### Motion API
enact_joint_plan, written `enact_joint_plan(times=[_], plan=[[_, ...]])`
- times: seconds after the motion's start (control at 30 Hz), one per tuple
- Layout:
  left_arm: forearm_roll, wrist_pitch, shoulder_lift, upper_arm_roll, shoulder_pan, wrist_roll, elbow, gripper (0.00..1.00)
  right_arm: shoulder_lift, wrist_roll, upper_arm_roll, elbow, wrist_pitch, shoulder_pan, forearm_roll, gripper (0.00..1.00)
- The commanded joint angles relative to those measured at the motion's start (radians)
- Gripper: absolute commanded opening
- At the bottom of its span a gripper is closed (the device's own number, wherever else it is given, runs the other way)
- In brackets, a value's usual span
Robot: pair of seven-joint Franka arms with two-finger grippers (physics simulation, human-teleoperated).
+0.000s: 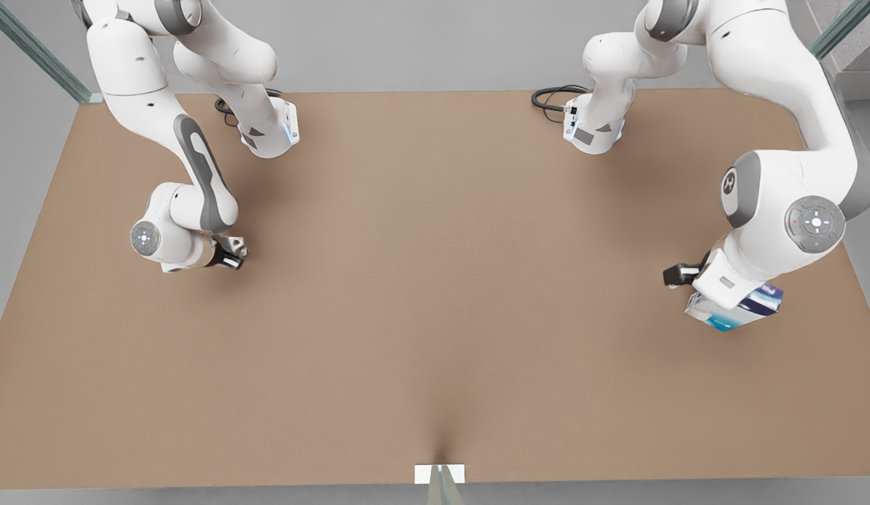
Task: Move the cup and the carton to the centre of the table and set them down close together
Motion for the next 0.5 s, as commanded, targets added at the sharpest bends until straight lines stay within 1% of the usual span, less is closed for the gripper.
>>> enact_joint_plan(times=[0.0, 0.27, 0.37, 0.43, 0.47], plan=[[-0.001, 0.0, 0.0, 0.0, 0.0, 0.0, 0.0, 1.0, -0.001, 0.0, 0.0, 0.0, 0.0, 0.0, 0.0, 0.21], [0.002, 0.002, 0.008, 0.0, 0.0, 0.0, 0.0, 1.0, -0.002, -0.022, 0.0, -0.001, -0.015, 0.009, -0.001, 0.21], [0.002, 0.002, 0.009, 0.0, 0.001, 0.0, 0.0, 1.0, -0.01, -0.052, 0.002, 0.054, -0.074, 0.015, -0.005, 0.21], [0.005, 0.025, 0.018, 0.0, 0.003, 0.0, 0.0, 1.0, -0.005, -0.054, 0.054, 0.097, -0.072, 0.015, -0.005, 0.21], [0.007, 0.052, 0.028, 0.0, 0.004, 0.002, 0.0, 1.0, 0.024, -0.064, 0.117, 0.18, -0.074, 0.017, -0.003, 0.21]])
